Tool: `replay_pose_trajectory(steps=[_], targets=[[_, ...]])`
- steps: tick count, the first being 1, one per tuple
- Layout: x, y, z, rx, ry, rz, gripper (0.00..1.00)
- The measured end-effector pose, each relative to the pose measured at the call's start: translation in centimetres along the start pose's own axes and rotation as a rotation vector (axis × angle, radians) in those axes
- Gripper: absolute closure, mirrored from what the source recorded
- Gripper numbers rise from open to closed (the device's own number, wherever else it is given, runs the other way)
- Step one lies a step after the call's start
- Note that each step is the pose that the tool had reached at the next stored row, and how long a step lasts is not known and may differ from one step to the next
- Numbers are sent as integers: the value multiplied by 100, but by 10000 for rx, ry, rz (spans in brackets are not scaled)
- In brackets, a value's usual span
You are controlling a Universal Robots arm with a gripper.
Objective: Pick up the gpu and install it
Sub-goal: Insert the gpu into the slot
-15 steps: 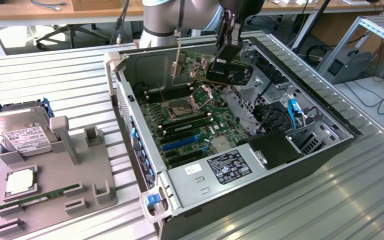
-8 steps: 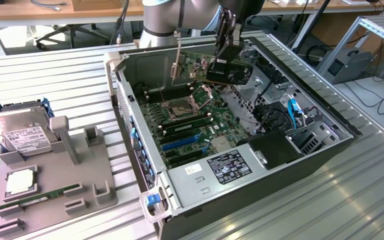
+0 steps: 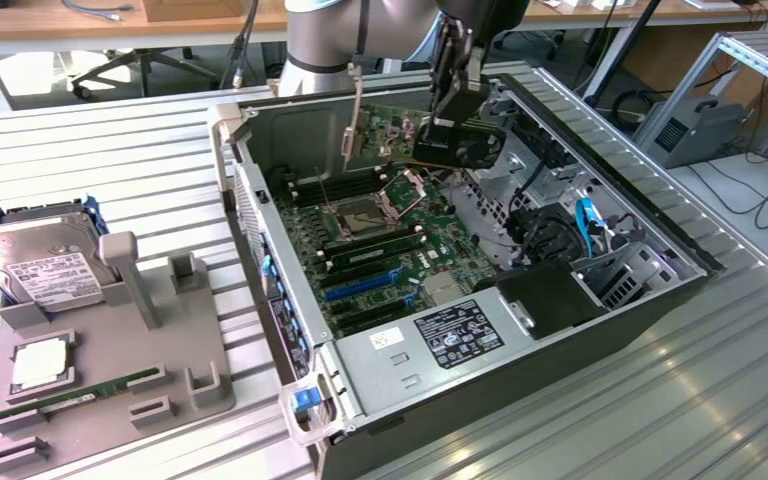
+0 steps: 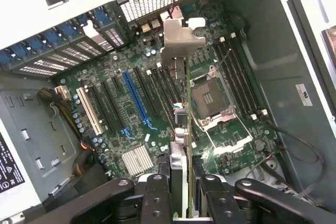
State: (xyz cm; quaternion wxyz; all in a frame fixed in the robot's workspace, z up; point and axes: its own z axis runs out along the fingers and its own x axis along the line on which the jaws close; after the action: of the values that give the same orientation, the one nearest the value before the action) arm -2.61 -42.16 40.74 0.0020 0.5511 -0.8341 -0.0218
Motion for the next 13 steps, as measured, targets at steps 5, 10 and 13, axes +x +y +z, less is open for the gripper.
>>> replay_pose_trajectory(steps=[5, 10, 13], targets=[[0, 0, 0, -3, 5, -129, 73], [0, 0, 0, -5, 9, -250, 73], [0, 0, 0, -6, 13, -312, 73]])
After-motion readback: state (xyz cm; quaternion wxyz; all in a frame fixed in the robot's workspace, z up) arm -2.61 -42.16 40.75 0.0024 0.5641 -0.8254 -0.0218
